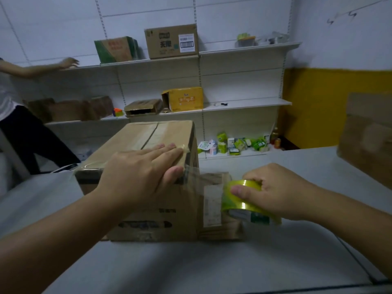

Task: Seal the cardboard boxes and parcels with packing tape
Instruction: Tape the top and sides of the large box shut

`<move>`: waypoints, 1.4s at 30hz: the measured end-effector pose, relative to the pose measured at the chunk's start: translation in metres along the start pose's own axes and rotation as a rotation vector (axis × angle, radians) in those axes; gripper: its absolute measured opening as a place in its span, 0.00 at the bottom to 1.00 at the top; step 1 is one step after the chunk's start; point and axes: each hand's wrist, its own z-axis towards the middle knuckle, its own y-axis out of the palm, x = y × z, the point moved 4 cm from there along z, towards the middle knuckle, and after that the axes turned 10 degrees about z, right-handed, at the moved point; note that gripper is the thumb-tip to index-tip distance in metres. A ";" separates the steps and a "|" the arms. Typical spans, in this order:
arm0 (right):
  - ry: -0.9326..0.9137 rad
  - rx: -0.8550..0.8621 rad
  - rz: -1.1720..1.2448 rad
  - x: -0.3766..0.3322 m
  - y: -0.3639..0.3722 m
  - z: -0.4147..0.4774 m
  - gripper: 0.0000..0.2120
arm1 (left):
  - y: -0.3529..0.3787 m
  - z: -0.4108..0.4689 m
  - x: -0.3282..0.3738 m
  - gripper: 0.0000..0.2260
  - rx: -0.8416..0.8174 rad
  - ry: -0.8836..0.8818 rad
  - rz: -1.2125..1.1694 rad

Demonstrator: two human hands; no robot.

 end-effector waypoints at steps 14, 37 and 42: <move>0.121 -0.016 0.074 0.007 0.010 0.004 0.23 | 0.004 0.004 -0.006 0.26 -0.123 0.083 0.039; 0.027 -0.057 0.460 0.027 0.026 -0.014 0.12 | -0.023 -0.028 0.025 0.20 0.439 -0.188 -0.339; 0.015 -0.010 0.531 0.024 0.037 -0.016 0.12 | 0.008 -0.061 0.131 0.40 0.268 -1.026 -1.392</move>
